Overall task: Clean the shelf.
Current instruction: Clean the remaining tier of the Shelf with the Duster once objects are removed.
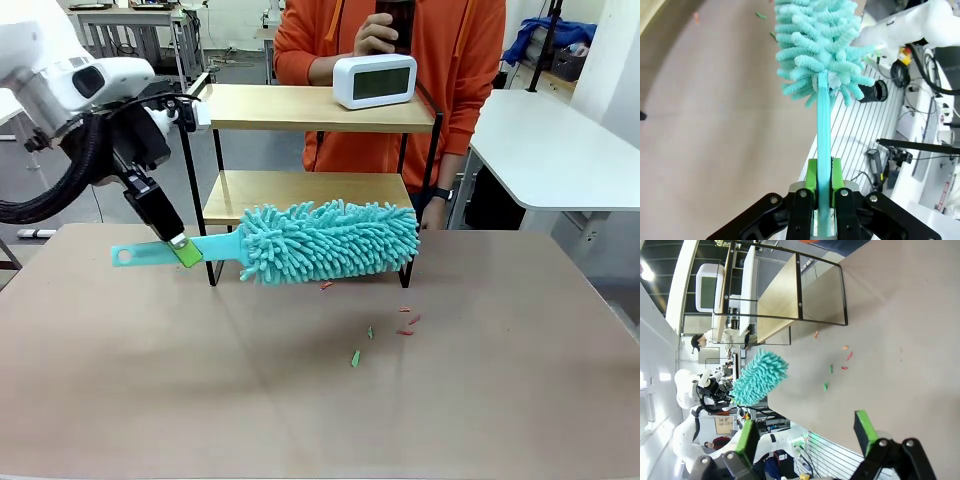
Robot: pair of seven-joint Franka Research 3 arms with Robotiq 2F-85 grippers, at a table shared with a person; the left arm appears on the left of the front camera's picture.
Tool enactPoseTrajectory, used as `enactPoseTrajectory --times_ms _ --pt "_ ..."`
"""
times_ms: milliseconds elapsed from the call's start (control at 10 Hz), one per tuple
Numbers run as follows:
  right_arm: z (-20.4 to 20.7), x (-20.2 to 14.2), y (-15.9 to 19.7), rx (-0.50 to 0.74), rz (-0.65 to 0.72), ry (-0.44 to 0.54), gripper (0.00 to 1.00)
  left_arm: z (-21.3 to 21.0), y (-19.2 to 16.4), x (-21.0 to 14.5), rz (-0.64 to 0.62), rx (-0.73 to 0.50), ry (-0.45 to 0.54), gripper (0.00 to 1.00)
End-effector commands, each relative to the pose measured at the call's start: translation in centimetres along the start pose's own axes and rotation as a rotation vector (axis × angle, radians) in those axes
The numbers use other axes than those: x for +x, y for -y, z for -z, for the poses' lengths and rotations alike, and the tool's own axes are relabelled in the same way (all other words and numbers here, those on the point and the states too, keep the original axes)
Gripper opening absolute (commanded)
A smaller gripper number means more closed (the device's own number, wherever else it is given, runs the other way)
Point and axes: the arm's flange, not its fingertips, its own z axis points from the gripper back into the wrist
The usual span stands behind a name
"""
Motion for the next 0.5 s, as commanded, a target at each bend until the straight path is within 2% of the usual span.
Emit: enactPoseTrajectory --times_ms 0,200,400 --pt "0.1 0.3 -0.1 0.022 -0.025 0.015 1.0 -1.8 0.7 -3.3 0.065 -0.083 0.024 0.12" --pt "0.1 0.3 -0.1 0.022 -0.025 0.015 1.0 -8.1 1.6 -10.8 0.147 -0.141 0.144 0.12" --pt "0.1 0.3 -0.1 0.022 -0.025 0.015 1.0 -13.3 1.2 -17.3 0.096 -0.087 0.349 0.12"
